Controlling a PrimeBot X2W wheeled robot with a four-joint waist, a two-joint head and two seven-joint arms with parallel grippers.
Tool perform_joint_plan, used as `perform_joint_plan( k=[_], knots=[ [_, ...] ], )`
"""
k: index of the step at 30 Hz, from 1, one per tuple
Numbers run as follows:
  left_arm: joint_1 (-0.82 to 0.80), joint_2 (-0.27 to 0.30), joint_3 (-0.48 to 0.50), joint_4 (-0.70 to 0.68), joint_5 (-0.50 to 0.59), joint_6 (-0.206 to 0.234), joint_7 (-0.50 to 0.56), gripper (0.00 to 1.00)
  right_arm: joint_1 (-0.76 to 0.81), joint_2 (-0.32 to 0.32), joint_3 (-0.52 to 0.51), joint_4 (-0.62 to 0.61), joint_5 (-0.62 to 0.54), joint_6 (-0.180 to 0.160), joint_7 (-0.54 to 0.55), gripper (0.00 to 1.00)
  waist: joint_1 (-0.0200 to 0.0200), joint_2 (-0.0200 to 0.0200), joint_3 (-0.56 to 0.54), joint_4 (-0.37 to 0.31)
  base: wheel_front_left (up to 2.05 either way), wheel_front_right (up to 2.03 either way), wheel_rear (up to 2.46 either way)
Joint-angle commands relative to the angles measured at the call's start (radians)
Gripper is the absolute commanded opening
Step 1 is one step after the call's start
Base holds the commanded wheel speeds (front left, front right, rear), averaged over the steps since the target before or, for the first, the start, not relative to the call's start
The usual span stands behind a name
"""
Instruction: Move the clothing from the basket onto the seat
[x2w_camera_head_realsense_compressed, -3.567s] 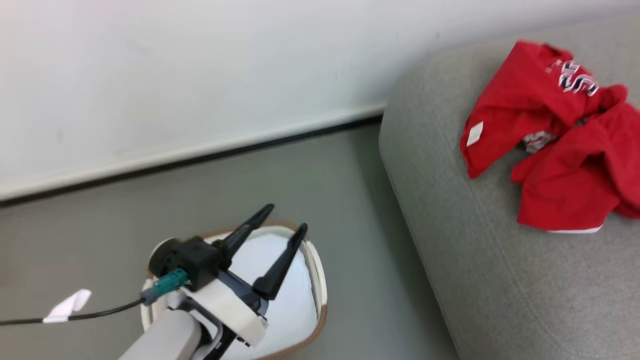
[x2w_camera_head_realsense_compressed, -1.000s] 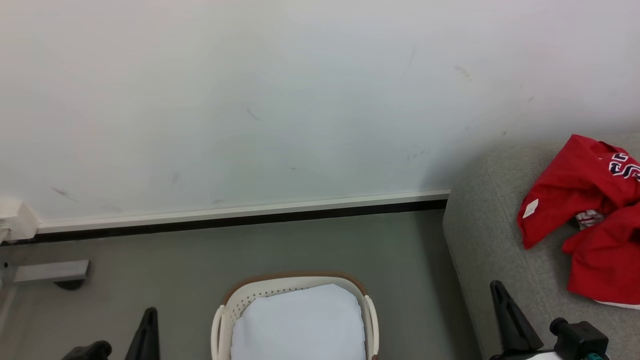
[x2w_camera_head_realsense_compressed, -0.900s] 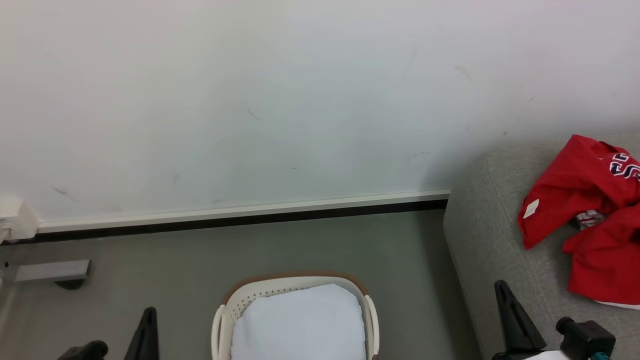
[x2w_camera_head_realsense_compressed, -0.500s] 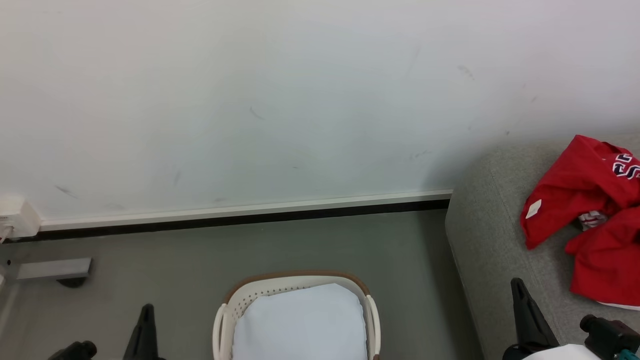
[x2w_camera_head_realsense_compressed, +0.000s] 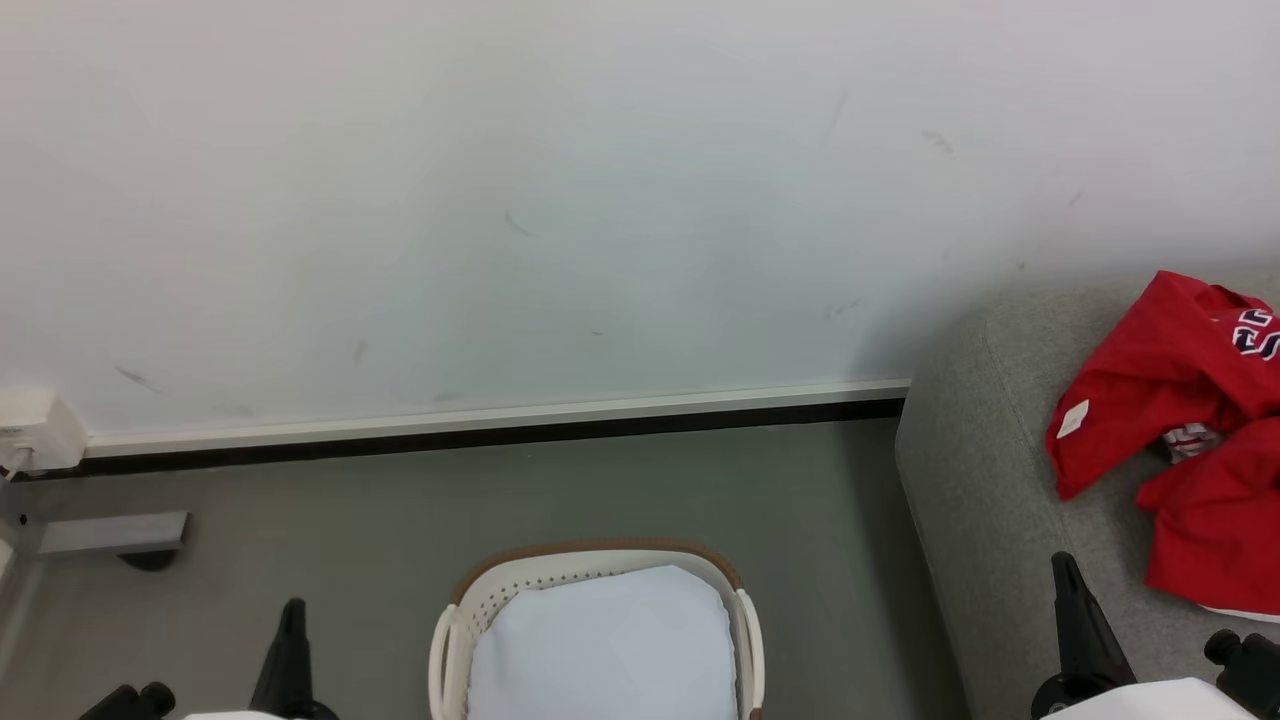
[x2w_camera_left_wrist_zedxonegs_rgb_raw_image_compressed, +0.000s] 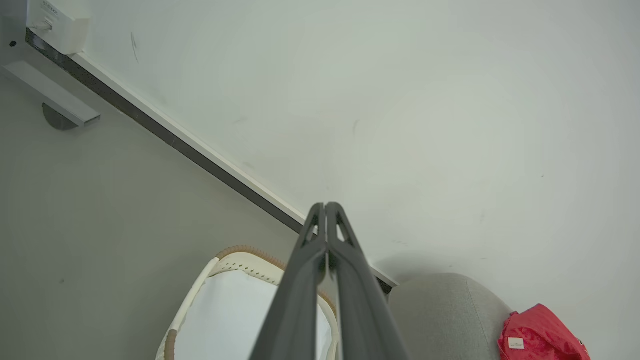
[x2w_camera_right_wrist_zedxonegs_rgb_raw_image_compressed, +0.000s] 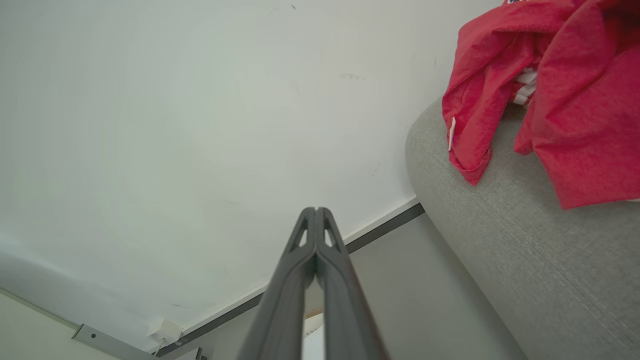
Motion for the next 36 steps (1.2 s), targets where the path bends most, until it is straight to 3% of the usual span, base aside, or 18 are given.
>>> perform_joint_plan(
  k=[1, 36],
  knots=[
    [-0.024, 0.007, 0.001, -0.018, -0.027, 0.000, 0.005, 0.00, -0.022, -0.008, -0.009, -0.015, 0.025, -0.001, 0.005, 0.00, -0.0001, 0.0000, 0.000, 0.000, 0.00, 0.00, 0.00],
    [-0.041, 0.004, 0.000, -0.057, -0.432, 0.001, 0.115, 0.00, -0.030, -0.011, -0.084, -0.034, 0.410, -0.001, 0.110, 0.00, -0.0001, 0.0000, 0.005, 0.017, 0.00, 0.00, 0.00]
  ],
)
